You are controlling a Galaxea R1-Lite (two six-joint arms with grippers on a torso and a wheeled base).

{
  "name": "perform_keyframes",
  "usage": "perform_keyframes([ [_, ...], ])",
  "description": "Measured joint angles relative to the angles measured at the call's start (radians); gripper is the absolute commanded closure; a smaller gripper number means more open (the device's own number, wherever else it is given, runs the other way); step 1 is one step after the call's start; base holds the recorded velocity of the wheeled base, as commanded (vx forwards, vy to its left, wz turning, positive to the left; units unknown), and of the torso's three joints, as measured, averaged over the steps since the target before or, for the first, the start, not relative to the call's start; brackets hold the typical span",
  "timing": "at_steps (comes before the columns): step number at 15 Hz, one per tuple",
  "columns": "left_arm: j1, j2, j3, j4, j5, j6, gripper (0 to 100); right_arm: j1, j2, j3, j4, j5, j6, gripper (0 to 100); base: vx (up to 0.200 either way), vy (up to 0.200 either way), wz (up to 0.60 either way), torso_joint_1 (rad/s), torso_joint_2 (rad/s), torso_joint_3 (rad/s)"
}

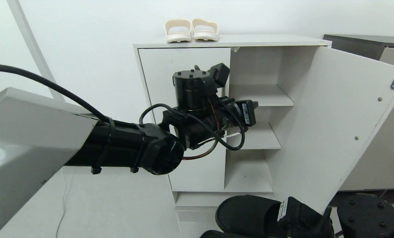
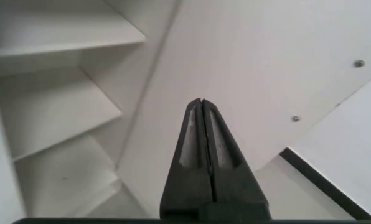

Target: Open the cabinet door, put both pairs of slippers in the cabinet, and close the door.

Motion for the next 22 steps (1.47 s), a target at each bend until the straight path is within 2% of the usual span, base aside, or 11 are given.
perform_keyframes([
  [2,0.062,-0.072,0.061,0.005,0.068,0.003,100,-0.064,0.025,-0.068,-0.001,-0.143,0.035,100,0.000,0.000,0.00,0.000,0.00,0.000],
  [4,0.112,-0.181,0.166,0.025,0.121,0.017,100,-0.103,0.073,-0.147,-0.001,-0.294,0.085,100,0.000,0.000,0.00,0.000,0.00,0.000],
  [6,0.136,-0.337,0.330,0.055,0.197,0.070,100,-0.134,0.136,-0.238,-0.002,-0.446,0.130,100,0.000,0.000,0.00,0.000,0.00,0.000],
  [8,0.158,-0.524,0.516,0.086,0.288,0.149,100,-0.163,0.199,-0.318,-0.003,-0.565,0.156,100,0.000,0.000,0.00,0.000,0.00,0.000],
  [9,0.180,-0.626,0.602,0.107,0.321,0.189,100,-0.181,0.224,-0.347,-0.003,-0.594,0.163,100,0.000,0.000,0.00,0.000,0.00,0.000],
  [10,0.209,-0.713,0.669,0.130,0.343,0.214,100,-0.196,0.242,-0.370,-0.002,-0.618,0.166,100,0.000,0.000,0.00,0.000,0.00,0.000],
  [12,0.301,-0.916,0.795,0.187,0.402,0.248,100,-0.230,0.271,-0.408,-0.003,-0.660,0.169,100,0.000,0.000,0.00,0.000,0.00,0.000],
  [15,0.470,-1.218,0.939,0.311,0.458,0.270,100,-0.246,0.292,-0.423,-0.003,-0.674,0.170,100,0.000,0.000,0.00,0.000,0.00,0.000],
  [18,0.619,-1.500,1.061,0.459,0.476,0.277,100,-0.249,0.303,-0.426,-0.003,-0.691,0.170,100,0.000,0.000,0.00,0.000,0.00,0.000],
  [20,0.690,-1.656,1.120,0.577,0.479,0.278,100,-0.249,0.309,-0.430,-0.005,-0.712,0.170,100,0.000,0.000,0.00,0.000,0.00,0.000],
  [22,0.728,-1.791,1.174,0.668,0.477,0.280,100,-0.249,0.310,-0.432,-0.005,-0.714,0.170,100,0.000,0.000,0.00,0.000,0.00,0.000],
])
